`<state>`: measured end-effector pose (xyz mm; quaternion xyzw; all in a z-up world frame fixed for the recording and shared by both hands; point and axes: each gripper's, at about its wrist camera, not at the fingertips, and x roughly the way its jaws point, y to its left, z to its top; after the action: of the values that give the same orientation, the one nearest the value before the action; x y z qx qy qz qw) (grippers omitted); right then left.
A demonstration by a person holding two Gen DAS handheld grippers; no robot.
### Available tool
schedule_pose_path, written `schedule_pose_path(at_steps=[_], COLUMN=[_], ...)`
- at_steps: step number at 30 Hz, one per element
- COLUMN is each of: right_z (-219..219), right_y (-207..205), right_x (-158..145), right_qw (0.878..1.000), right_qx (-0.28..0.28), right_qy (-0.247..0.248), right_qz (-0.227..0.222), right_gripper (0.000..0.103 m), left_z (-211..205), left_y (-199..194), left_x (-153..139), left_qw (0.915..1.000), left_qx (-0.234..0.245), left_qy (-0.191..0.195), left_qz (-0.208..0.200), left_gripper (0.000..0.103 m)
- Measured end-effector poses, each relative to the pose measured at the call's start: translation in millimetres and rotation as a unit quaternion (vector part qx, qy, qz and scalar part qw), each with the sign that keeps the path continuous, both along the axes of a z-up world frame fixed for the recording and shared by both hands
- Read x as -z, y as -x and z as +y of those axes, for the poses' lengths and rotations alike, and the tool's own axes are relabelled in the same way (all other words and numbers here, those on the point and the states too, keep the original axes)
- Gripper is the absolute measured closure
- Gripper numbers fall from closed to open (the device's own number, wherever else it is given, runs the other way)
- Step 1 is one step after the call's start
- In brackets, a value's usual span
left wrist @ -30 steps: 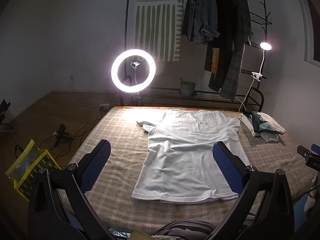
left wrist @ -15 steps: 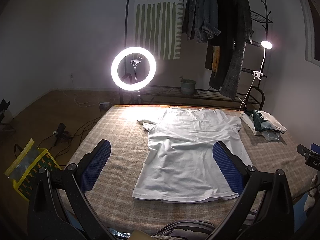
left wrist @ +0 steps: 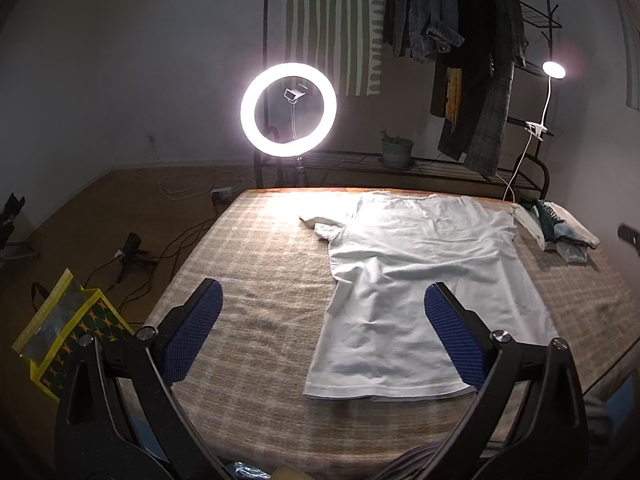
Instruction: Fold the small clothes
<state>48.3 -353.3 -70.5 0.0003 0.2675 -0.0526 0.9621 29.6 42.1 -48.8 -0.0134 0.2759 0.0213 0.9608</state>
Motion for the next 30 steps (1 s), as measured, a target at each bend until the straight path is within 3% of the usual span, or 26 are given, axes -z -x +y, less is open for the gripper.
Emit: schedule_pose_path(at_steps=[3,7,14,17,22,26,30], right_z=[12,32,83,108,164,202,249], right_y=[-25,-58,-102,-129,-176,-214,-255], right_x=[-4,-5,-17,-23,-29,-24,-7], right_qw=[1.0,0.999,0.988,0.984,0.969,0.96,0.954], right_qx=[-0.02,-0.05,-0.151,-0.176,-0.235,-0.26,-0.274], right_qy=[0.011,0.015,-0.03,-0.035,-0.038,-0.061,-0.071], right_qz=[0.001,0.015,-0.009,0.016,0.058,0.079,0.099], right_gripper=[0.0,0.001,0.0,0.0,0.0,0.001,0.002], left_z=[14,33,54,52,43,47,49], left_y=[-8,-18,-35,-42,-51,-53,-55], left_x=[18,46,110,135,161,169,170], left_qw=[0.9995,0.9946,0.9717,0.9656,0.9636,0.9604,0.9598], left_qx=[0.016,0.033,0.027,0.026,0.033,0.035,0.042], left_qy=[0.016,0.07,0.182,0.191,0.182,0.196,0.203], left_qz=[0.024,0.068,0.148,0.175,0.193,0.195,0.189], left_gripper=[0.011,0.019,0.035,0.042,0.05,0.058,0.059])
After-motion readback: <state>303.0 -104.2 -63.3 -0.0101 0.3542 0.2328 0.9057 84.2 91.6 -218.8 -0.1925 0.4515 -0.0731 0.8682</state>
